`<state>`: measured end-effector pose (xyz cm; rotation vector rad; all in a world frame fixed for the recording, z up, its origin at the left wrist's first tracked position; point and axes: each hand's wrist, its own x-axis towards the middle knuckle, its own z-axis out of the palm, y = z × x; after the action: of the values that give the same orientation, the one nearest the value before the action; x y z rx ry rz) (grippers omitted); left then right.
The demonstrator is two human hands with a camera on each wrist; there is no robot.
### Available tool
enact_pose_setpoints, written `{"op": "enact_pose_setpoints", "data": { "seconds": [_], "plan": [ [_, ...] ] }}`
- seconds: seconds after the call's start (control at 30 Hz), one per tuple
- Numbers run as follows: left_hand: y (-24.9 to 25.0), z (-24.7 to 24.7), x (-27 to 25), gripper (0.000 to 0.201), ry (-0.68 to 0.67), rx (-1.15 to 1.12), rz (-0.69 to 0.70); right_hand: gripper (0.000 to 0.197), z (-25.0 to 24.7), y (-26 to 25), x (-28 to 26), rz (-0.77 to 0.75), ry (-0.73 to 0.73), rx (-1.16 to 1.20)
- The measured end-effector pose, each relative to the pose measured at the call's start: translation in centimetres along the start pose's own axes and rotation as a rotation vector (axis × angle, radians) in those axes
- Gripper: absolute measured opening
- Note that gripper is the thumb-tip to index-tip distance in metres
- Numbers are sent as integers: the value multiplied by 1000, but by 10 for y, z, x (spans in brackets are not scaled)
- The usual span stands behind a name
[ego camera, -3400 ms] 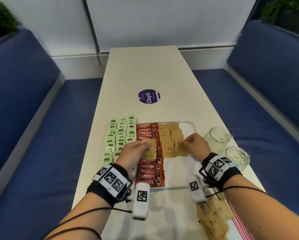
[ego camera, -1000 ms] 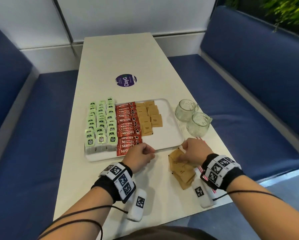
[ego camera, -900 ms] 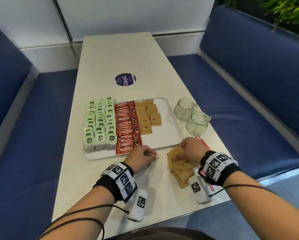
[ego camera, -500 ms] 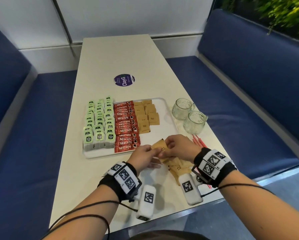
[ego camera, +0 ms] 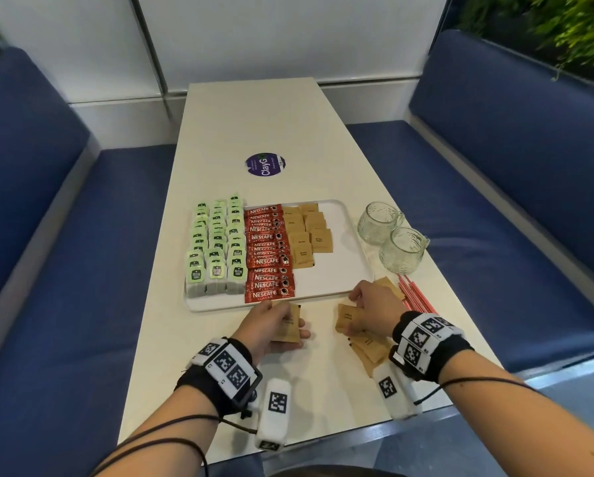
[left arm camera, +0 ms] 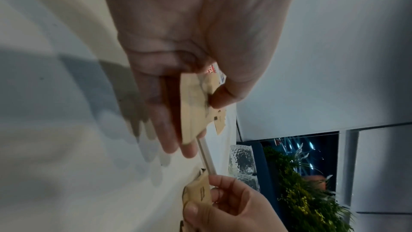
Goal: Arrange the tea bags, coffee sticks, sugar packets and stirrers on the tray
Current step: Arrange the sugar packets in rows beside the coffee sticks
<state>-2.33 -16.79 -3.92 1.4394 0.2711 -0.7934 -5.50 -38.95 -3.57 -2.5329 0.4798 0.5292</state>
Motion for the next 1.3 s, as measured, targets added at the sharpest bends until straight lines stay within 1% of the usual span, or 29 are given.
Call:
{"op": "enact_pose_setpoints", "data": {
  "seconds": [0.1,0.2,0.27,0.33,0.43,0.53,0.6,0.63,0.7,0.8,0.9,0.93,1.03,1.17,1.3],
  "plan": [
    [1,-1,-4,8,1,-2,-7,49,2,-6,2,-32,-25,-17],
    [1,-2,-3,2,27,17,-17,38,-4,-11,2,-95,-44,18],
    [3,0,-1,3,40,37,0,33,-13,-13,-1,-146,-48,59],
    [6,7,-1,11,29,78,30,27,-22,-16,-7,-200,-93,160],
    [13,23,-5,27,-84,78,23,17,-30,-22,-14,-259,-188,319],
    [14,36,-7,41,-189,-8,7,20,-30,-27,-16,-281,-195,380],
    [13,41,-7,39,-261,41,45,25,-30,-26,-17,-283,-178,428],
    [14,43,-8,34,-263,81,65,28,-31,-24,-17,-276,-172,431],
    [14,43,-7,24,-215,116,81,36,-36,-14,-16,-251,-154,370],
    [13,39,-4,14,-167,76,68,41,-41,9,-12,-204,-132,112],
    [11,35,-1,21,-107,50,52,43,-35,26,-8,-151,-158,-48],
    [10,33,0,22,-97,42,49,44,-32,28,-7,-145,-162,-64],
    [10,30,1,18,-102,71,57,43,-29,25,-5,-145,-144,-81],
    [11,26,4,18,-82,126,74,36,-25,18,2,-143,-139,-122],
    [11,22,4,13,-62,156,97,30,-22,13,7,-162,-121,-142]
  ]
}}
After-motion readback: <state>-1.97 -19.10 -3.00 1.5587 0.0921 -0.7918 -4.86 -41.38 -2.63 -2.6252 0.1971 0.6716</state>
